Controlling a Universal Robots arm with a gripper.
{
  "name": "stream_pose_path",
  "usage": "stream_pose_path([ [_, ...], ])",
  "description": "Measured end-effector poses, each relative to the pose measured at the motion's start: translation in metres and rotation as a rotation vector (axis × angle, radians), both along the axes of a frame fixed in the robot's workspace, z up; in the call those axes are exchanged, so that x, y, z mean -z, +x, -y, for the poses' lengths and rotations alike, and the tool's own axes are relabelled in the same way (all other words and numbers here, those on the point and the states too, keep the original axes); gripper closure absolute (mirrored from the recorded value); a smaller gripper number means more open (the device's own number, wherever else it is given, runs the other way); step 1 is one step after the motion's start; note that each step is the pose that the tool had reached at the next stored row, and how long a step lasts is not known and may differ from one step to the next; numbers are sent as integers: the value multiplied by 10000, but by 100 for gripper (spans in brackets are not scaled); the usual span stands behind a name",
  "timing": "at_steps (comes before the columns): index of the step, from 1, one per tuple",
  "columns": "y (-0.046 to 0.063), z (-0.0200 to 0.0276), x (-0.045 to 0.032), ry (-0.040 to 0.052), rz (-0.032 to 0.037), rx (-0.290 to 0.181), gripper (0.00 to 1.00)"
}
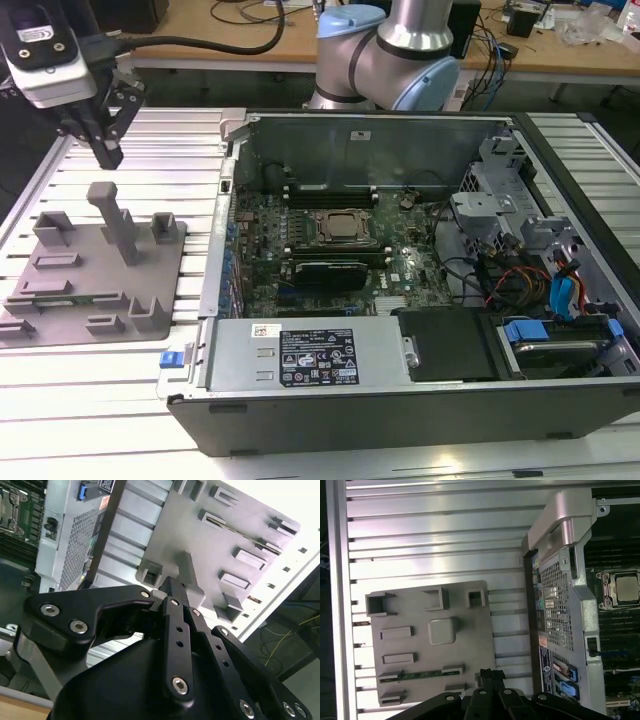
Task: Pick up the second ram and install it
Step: 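Reach for the second ram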
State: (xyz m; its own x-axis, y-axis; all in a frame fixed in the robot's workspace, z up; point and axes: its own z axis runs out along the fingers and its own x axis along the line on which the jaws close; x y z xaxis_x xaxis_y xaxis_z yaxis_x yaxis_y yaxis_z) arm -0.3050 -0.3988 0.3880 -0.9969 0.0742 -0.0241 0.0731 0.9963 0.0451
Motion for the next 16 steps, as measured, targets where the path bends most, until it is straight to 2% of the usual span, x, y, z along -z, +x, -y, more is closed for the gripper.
stream_pose_path([
  [5, -163, 0, 8, 1, 1, -10, 92],
  [10, -281, 0, 18, 0, 0, -12, 92],
  [13, -388, 0, 49, 1, 1, -16, 92],
  [16, -442, 0, 73, 0, 1, -18, 92],
])
